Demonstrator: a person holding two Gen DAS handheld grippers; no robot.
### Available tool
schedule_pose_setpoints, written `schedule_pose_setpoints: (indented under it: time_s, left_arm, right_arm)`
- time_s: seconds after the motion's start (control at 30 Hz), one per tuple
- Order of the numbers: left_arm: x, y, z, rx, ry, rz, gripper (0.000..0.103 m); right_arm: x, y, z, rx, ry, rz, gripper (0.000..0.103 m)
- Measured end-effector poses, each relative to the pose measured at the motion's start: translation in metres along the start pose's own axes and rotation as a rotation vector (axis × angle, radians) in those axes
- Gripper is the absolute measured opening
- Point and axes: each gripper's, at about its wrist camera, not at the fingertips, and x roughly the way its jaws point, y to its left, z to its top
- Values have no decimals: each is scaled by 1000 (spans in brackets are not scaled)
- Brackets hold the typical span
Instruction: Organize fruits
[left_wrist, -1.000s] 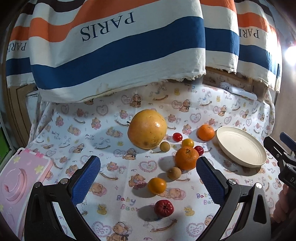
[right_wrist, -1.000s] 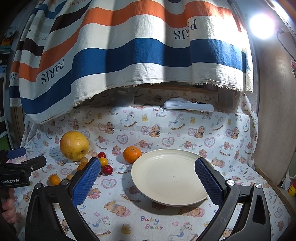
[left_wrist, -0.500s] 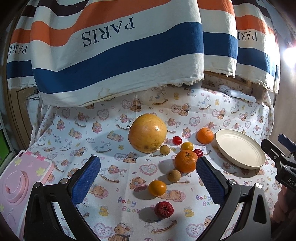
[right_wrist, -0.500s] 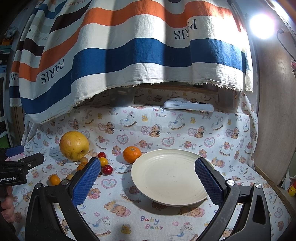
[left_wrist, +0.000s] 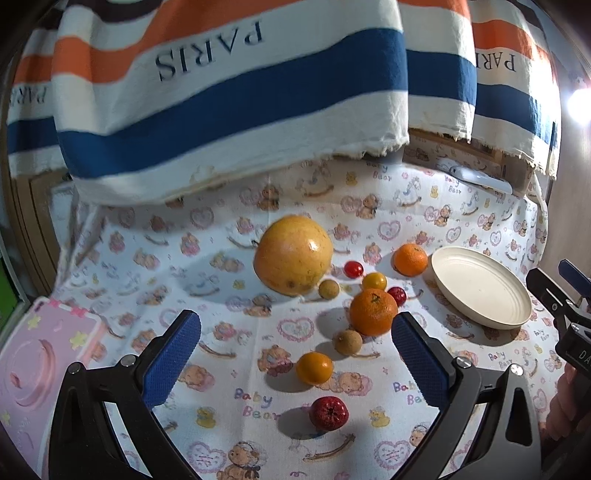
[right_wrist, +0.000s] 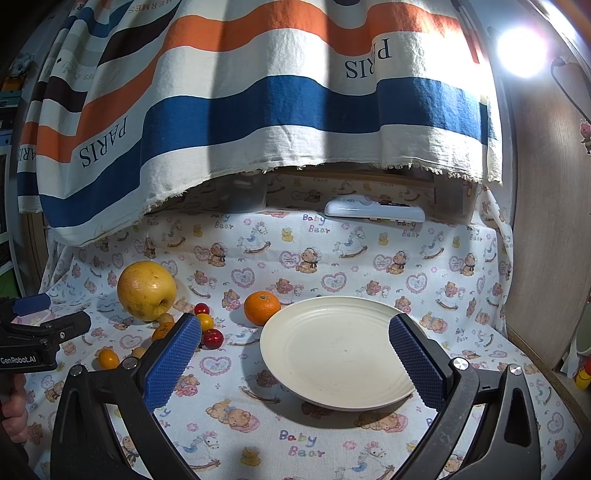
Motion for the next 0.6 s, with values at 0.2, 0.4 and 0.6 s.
schedule_pose_setpoints:
  time_s: [0.2,0.4,0.6]
  left_arm:
    - [15,12,0,-61,80,-40,103]
    - [25,16,1,-80,153,-83,89]
    - [42,23,-5,-152,287,-186,72]
  right_arm:
    - [0,0,0,1,3,0,102]
    - [1,-2,-1,7,9,9,102]
    - [9,1,-1,-13,81,58,102]
